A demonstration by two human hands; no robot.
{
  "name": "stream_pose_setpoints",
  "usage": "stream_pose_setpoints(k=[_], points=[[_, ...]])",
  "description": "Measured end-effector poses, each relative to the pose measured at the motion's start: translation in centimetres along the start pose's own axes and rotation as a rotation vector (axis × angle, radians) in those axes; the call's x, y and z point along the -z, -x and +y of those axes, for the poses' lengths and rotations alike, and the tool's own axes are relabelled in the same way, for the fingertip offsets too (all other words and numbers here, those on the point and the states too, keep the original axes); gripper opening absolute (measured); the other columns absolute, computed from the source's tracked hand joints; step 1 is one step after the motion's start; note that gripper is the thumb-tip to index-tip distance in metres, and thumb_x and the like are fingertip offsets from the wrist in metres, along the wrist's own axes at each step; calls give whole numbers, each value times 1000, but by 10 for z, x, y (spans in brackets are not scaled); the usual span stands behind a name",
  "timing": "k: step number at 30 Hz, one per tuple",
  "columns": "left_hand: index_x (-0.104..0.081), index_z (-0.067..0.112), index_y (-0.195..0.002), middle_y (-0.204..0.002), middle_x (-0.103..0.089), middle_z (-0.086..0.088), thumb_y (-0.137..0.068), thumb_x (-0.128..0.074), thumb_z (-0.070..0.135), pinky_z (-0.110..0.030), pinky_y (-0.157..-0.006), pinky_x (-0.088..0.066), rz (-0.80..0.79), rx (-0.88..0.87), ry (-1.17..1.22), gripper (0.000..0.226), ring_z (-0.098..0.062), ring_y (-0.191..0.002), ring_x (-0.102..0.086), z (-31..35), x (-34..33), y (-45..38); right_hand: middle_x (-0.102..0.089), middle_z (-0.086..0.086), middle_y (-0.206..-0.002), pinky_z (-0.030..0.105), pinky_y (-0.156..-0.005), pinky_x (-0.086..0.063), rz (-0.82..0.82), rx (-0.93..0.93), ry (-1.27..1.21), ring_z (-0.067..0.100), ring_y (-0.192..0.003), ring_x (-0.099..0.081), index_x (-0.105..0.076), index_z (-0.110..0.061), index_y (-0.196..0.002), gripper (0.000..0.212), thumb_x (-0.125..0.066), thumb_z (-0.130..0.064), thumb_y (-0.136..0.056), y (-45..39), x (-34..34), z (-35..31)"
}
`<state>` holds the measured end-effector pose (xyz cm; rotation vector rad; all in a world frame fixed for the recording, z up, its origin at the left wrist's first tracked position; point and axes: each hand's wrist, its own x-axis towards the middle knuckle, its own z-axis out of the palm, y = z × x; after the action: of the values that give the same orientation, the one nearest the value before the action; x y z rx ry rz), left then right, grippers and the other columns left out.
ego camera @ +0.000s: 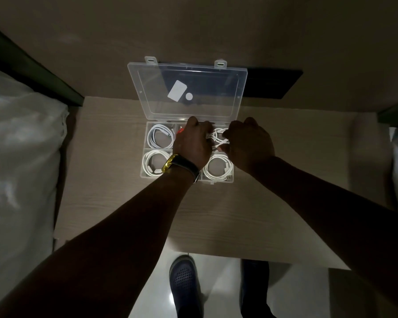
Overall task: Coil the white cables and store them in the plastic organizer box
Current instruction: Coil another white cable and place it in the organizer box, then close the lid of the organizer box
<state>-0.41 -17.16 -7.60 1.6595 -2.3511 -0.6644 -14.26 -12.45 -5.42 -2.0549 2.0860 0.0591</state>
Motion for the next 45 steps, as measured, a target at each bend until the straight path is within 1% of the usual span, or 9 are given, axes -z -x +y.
stream_pose_setpoints(k=[5, 9, 15, 23, 29, 37, 39, 41, 45], points=[[-72, 24, -92, -98, -60, -6, -78, -66, 13, -33, -73, -50, -5, 26, 16, 19, -34, -83, -66, 0, 1, -2, -71, 2, -107, 43, -85, -54, -107, -17, 15, 28, -110, -59, -71, -23, -101, 20, -71, -32, -83, -15, 15, 5], [-73, 25, -89, -93, -62, -6, -78, -66, 16, -33, -72, -49, -30, 37, 14, 16, -33, -83, -66, -1, 4, -4, -68, 4, -95, 39, -74, -52, -122, 74, 90, 30, -94, -68, -66, -20, -91, 9, -66, -16, -83, -21, 16, -7], [-73, 25, -94, -95, -61, -6, -82, -64, 18, -36, -74, -51, -59, 16, 4, 16, -32, -86, -66, 2, 9, -1, -65, -2, -103, 36, -74, -49, -96, 185, -18, 27, -97, -67, -62, -28, -109, 28, -70, -31, -84, -15, 14, 3], [-75, 22, -91, -96, -56, -9, -93, -54, 31, -30, -66, -36, -66, -106, -47, 23, -34, -82, -63, -9, 11, 5, -65, 3, -95, 33, -69, -43, -143, 175, -86, 29, -91, -64, -67, -20, -87, 11, -70, -29, -83, -17, 11, 9], [-72, 25, -106, -96, -56, -9, -92, -54, 25, -35, -72, -45, -25, -137, 23, 23, -32, -84, -63, -12, 13, 10, -63, 1, -91, 31, -67, -46, -42, 193, -97, 24, -83, -64, -69, -19, -88, 13, -57, -24, -89, -6, 5, 14], [-71, 14, -104, -99, -59, -11, -87, -57, 10, -37, -75, -51, 68, -88, 168, 21, -29, -83, -63, -9, 29, 14, -65, 1, -99, 33, -67, -52, 90, 213, -191, 24, -81, -65, -69, -18, -96, 13, -56, -17, -91, 4, 9, 14], [-71, 10, -98, -95, -59, -6, -84, -57, 1, -32, -72, -54, 147, -52, 293, 21, -13, -77, -63, -12, 42, 14, -68, 2, -97, 28, -66, -49, 217, 126, -317, 19, -73, -64, -69, -16, -96, 11, -59, -20, -91, 6, 17, 16], [-68, 5, -94, -91, -58, -3, -83, -55, -5, -15, -68, -50, 317, 7, 409, 20, 2, -74, -57, -22, 62, 12, -69, -1, -95, 24, -65, -44, 382, -106, -561, 13, -67, -61, -66, -18, -98, 12, -64, -27, -90, 4, 30, 21], [-59, -5, -104, -105, -62, -20, -80, -49, -2, -21, -84, -44, 636, 241, 529, 26, -15, -93, -54, -61, 102, -11, -69, 6, -99, 35, -60, -53, 451, -400, -1248, 17, -79, -66, -57, -18, -109, 21, -63, -28, -92, -3, 60, 27]])
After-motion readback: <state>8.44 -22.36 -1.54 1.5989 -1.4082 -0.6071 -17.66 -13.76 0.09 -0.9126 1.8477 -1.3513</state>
